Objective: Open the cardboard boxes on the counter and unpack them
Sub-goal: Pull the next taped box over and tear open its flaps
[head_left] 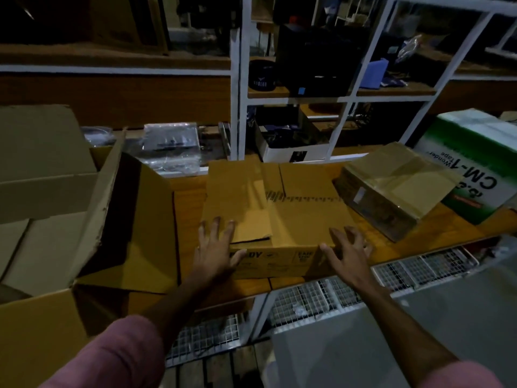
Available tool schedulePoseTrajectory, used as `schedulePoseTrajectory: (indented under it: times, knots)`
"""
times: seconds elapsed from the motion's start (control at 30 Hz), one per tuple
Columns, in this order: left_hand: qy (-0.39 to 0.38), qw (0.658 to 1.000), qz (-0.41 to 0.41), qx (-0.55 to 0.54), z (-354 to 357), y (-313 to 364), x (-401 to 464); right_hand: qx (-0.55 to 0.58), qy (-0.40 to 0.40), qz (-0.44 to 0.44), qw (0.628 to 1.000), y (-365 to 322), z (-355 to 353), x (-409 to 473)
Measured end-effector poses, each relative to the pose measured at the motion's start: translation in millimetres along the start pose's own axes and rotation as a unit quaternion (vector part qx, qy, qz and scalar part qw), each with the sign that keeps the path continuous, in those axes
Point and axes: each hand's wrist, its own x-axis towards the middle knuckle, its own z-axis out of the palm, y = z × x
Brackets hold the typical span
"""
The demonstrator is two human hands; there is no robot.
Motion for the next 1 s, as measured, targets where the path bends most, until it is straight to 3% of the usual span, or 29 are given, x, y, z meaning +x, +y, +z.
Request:
schedulePoseTrajectory:
  times: [0.2, 0.37, 0.53, 0.77, 0.9, 1.0]
  knots:
    - [-0.002, 1.0, -0.001, 0.031, 22.2, -3.2, 15.0, -0.034, 0.004, 0.006, 0.999, 15.2, 14.7, 21.8]
    - [0.006, 0.999, 0.009, 0.048, 25.4, 7.0, 29.7, -0.128, 0.033, 0.008, 0.991, 7.5, 20.5, 47.6]
    - [0.018, 0.998, 0.005, 0.052, 29.6, 19.9, 37.5, -0.185, 0.065, -0.052, 0.979, -4.0, 29.2, 64.9]
    - [0.009, 0.999, -0.037, 0.024, 26.8, 34.2, 52.5, -0.144, -0.013, -0.13, 0.981, -37.0, 39.5, 78.3]
    - [0.012, 0.997, -0.05, 0.052, 24.3, 39.0, 55.8, -0.111, -0.092, -0.221, 0.965, -65.9, 53.1, 78.3]
    - [0.096, 0.991, -0.023, 0.092, 19.3, 42.0, 44.4, -0.078, -0.119, -0.265, 0.954, -82.1, 58.0, 76.0]
